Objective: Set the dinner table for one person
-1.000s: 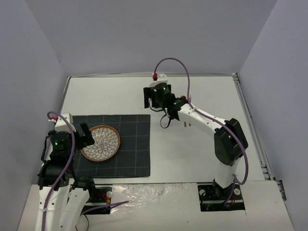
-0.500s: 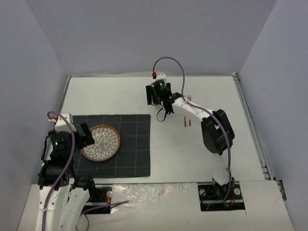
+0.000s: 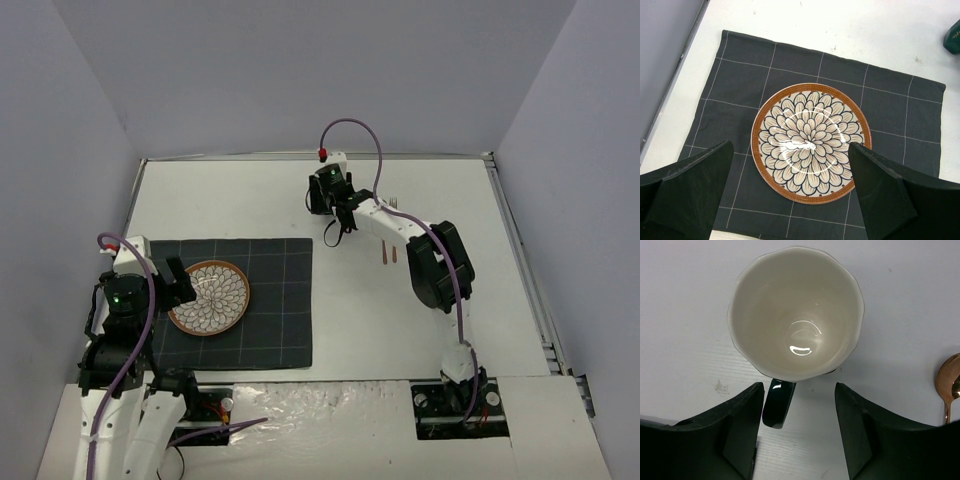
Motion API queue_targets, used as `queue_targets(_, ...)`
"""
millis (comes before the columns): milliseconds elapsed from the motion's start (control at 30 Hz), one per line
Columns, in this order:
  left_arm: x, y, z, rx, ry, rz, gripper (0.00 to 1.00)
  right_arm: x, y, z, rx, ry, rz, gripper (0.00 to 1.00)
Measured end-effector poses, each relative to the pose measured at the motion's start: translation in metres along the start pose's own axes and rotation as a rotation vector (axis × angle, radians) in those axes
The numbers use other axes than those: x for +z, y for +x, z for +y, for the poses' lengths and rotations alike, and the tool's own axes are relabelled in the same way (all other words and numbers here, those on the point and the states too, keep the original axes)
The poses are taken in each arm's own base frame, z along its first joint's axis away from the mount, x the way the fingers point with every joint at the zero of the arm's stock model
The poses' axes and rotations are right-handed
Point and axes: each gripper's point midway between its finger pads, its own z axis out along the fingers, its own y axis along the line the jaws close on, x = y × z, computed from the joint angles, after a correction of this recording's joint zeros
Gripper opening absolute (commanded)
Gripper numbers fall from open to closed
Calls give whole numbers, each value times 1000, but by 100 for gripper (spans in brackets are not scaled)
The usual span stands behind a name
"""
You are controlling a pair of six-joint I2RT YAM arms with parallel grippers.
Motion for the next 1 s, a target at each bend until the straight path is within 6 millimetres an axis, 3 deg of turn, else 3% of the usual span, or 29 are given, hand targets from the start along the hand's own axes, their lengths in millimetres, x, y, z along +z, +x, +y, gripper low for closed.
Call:
queue_targets(267,-1,-1,0,-1,1,-4,97,4,-2,-7,12,11,-1,29)
queue_targets(367,-1,-1,0,-1,1,-4,97,4,-3,-10,15,13,-1,16)
queue_targets(567,-1,-1,0,-1,1,-4,97,8,-6,-21,18,8,3,0)
queue_targets(800,-1,-1,0,-1,1,-4,97,4,-2,-29,-48,-18,12,0)
queue_targets(1000,-1,-1,0,-1,2,-4,97,-21,14,-31,-135,-80,34,0)
